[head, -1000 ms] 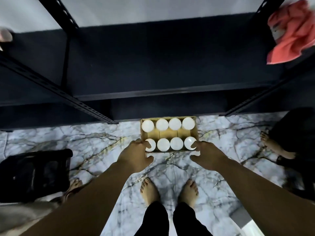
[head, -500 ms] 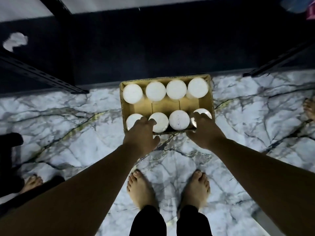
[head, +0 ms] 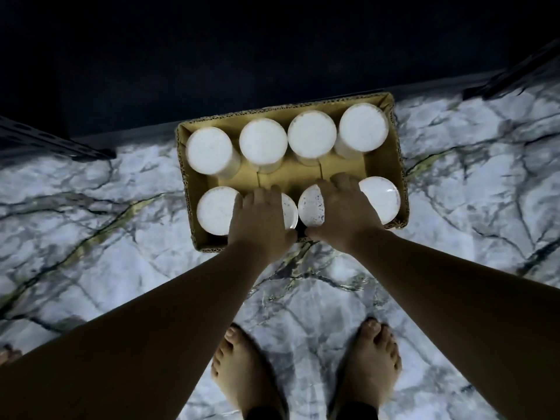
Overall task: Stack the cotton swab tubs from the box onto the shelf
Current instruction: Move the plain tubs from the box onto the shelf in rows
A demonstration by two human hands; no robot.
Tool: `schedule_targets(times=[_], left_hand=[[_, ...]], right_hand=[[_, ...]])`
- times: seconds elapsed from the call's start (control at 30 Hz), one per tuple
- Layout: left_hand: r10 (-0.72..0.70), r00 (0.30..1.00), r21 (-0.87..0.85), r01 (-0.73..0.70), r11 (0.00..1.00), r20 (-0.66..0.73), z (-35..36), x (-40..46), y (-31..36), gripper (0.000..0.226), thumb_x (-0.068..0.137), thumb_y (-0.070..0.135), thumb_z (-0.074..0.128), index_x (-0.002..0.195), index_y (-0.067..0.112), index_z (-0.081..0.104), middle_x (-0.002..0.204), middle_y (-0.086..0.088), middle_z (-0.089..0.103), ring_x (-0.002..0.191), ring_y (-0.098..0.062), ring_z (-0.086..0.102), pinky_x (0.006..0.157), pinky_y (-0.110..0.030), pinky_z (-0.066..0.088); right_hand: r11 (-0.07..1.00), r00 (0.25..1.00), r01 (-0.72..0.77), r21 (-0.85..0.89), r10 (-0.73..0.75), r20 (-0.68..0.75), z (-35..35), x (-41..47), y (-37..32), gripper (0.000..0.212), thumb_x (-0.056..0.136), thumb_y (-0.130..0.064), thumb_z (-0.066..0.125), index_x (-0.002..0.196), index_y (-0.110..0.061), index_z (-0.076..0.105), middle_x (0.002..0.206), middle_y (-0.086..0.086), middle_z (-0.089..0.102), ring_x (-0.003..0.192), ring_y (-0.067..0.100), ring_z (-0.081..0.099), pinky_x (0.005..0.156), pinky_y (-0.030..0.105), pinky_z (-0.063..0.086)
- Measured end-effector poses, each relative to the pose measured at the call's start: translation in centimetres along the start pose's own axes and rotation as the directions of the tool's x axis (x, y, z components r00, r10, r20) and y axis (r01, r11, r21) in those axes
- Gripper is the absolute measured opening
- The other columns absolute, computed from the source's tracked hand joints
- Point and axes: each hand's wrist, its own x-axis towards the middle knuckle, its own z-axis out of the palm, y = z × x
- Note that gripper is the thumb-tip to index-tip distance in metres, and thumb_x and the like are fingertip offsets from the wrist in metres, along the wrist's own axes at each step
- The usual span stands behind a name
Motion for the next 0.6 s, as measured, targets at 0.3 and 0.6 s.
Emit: schedule_targets(times=[0.3, 0.6], left_hand=[[-0.034, 0.998, 0.016, 0.033, 0.999, 0.049, -1.6, 1.4, 0.4, 0.099, 0.054, 0.078, 0.073, 0.128, 0.018, 0.044, 0.121, -0.008, 0.057, 0.115, -0.031, 0.057, 0.117, -0.055, 0.026], [-0.049, 0.998, -0.187, 0.054, 0.981, 0.031, -12.9, -2.7, 1.7, 0.094, 0.058, 0.067, 0.072, 0.133, 0.017, 0.046, 0.129, -0.008, 0.046, 0.115, -0.033, 0.052, 0.080, -0.042, 0.055]], right_hand=[[0.999, 0.999, -0.021, -0.040, 0.020, -0.029, -1.1, 0.1, -0.6, 0.104, 0.051, -0.051, 0.086, 0.138, -0.012, 0.044, 0.123, 0.014, 0.055, 0.114, 0.034, 0.049, 0.096, 0.042, 0.045], [0.993, 0.997, -0.031, 0.111, 0.039, -0.073, -10.4, -4.4, -2.0, 0.096, 0.043, -0.059, 0.081, 0.125, -0.018, 0.053, 0.125, 0.009, 0.051, 0.116, 0.034, 0.049, 0.099, 0.042, 0.046]])
